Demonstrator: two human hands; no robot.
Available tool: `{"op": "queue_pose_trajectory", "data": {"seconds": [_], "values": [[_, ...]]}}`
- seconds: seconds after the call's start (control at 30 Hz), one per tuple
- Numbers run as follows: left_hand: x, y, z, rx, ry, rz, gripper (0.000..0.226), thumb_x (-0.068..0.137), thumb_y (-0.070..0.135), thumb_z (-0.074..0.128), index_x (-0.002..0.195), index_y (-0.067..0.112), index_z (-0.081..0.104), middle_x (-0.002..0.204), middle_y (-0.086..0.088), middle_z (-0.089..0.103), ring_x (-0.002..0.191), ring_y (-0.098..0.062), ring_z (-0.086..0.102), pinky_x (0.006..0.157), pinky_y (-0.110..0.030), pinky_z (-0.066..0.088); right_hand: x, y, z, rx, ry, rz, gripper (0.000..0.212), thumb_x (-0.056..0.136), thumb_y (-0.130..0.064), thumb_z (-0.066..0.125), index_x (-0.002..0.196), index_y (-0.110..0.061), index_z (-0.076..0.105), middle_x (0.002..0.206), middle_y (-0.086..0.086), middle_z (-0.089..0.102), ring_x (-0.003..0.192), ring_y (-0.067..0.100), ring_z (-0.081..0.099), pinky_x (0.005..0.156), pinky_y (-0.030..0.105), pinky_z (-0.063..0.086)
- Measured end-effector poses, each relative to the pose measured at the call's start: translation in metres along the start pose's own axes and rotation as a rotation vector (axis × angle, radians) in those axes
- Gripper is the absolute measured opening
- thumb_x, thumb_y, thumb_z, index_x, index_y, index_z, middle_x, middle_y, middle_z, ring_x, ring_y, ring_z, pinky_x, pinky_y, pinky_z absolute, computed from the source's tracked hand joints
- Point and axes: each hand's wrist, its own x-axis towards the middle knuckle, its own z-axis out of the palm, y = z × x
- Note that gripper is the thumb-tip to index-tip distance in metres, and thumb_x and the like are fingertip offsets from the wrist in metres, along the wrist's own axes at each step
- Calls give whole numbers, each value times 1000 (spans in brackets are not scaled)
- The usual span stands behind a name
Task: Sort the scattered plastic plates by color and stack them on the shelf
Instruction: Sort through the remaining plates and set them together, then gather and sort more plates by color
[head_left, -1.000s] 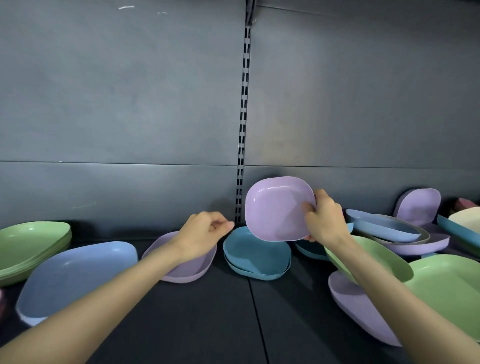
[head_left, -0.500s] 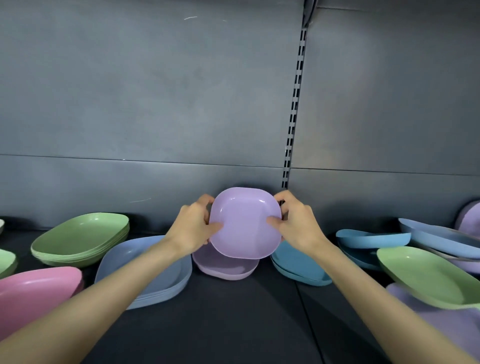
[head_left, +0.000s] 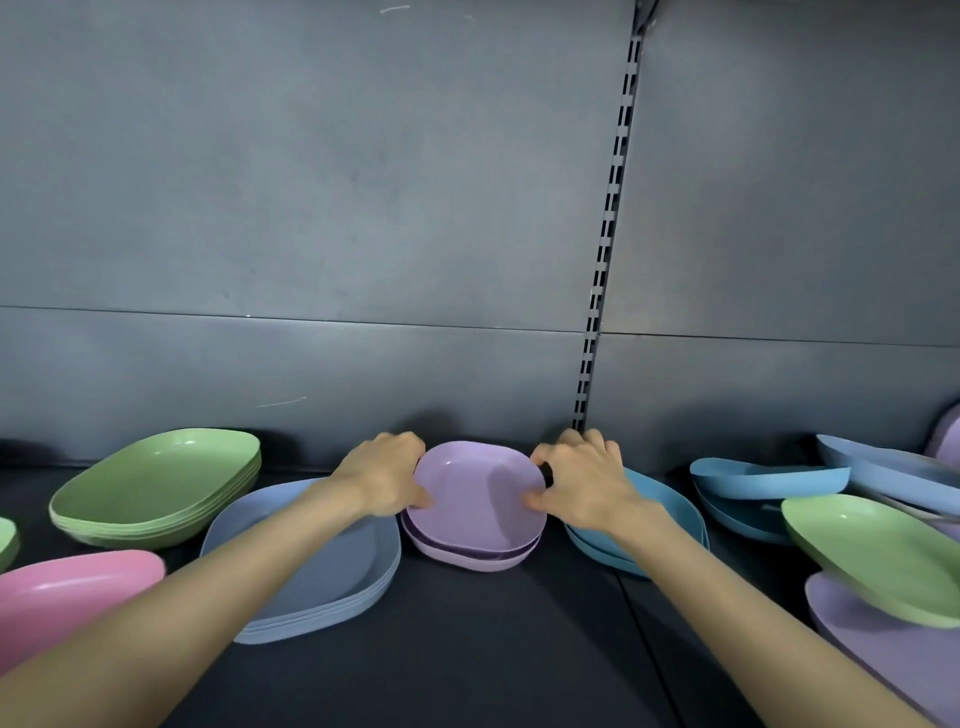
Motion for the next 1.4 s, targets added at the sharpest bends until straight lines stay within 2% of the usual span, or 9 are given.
{"op": "queue_pose_trajectory", "data": {"seconds": [0.2, 0.3, 0.37, 0.5, 0.57, 0.77, 1.03, 1.17, 1.4], "values": [[1, 2, 1, 135, -101, 23, 33, 80, 32, 67, 101, 8, 58, 92, -6, 63, 93, -31, 62, 71, -33, 44, -3, -3, -1, -88, -86, -29, 38, 81, -44, 57, 113, -24, 62, 116, 5, 47, 113, 29, 34, 93, 39, 25], [-1, 3, 1, 189, -116, 30, 33, 81, 34, 64, 101, 10, 58, 97, -6, 65, 95, -30, 61, 73, -32, 42, -6, -2, -1, -91, -102, -38, 40, 84, -46, 54, 116, -23, 61, 118, 7, 47, 115, 30, 34, 95, 40, 25], [-5, 6, 0, 212, -66, 55, 33, 83, 39, 60, 101, 12, 57, 99, -3, 63, 97, -28, 58, 75, -32, 41, -8, 0, -3, -48, -73, -38, 44, 87, -51, 51, 118, -22, 60, 122, 7, 48, 116, 30, 35, 97, 40, 26], [-14, 19, -12, 90, 137, 160, 54, 89, 43, 55, 136, 18, 43, 133, -2, 51, 125, -23, 46, 101, -37, 38, -15, 12, -22, 118, 66, -29, 47, 89, -45, 55, 129, -21, 51, 135, 5, 46, 125, 28, 35, 103, 37, 26], [-18, 33, -21, 29, 221, 225, 57, 90, 42, 55, 139, 19, 39, 138, -2, 47, 129, -22, 42, 105, -37, 35, -21, 22, -36, 156, 122, -31, 49, 89, -39, 57, 133, -20, 47, 138, 5, 44, 129, 27, 34, 104, 36, 25], [-29, 88, -38, -42, 360, 406, 53, 90, 40, 55, 138, 20, 41, 139, -2, 47, 129, -22, 41, 106, -41, 34, -48, 69, -78, 154, 270, 12, 50, 88, -32, 61, 133, -15, 47, 135, 6, 48, 127, 28, 39, 106, 38, 33], [-34, 184, -28, -72, 377, 564, 53, 91, 41, 54, 139, 22, 39, 136, -1, 48, 127, -20, 41, 106, -39, 33, -106, 155, -115, 128, 380, 122, 44, 85, -30, 65, 126, -17, 53, 129, 2, 53, 121, 26, 44, 100, 41, 39], [-39, 234, -13, -72, 385, 591, 54, 92, 42, 52, 140, 23, 37, 138, 0, 46, 128, -20, 39, 107, -39, 31, -132, 205, -121, 97, 382, 140, 46, 84, -31, 66, 126, -17, 54, 128, 4, 55, 119, 28, 47, 99, 40, 39], [-44, 309, 25, -112, 376, 524, 52, 90, 42, 53, 137, 23, 40, 132, 2, 50, 124, -19, 43, 104, -37, 34, -160, 279, -121, 96, 311, 120, 46, 88, -27, 61, 131, -14, 50, 126, 6, 54, 115, 26, 47, 93, 36, 41]]}}
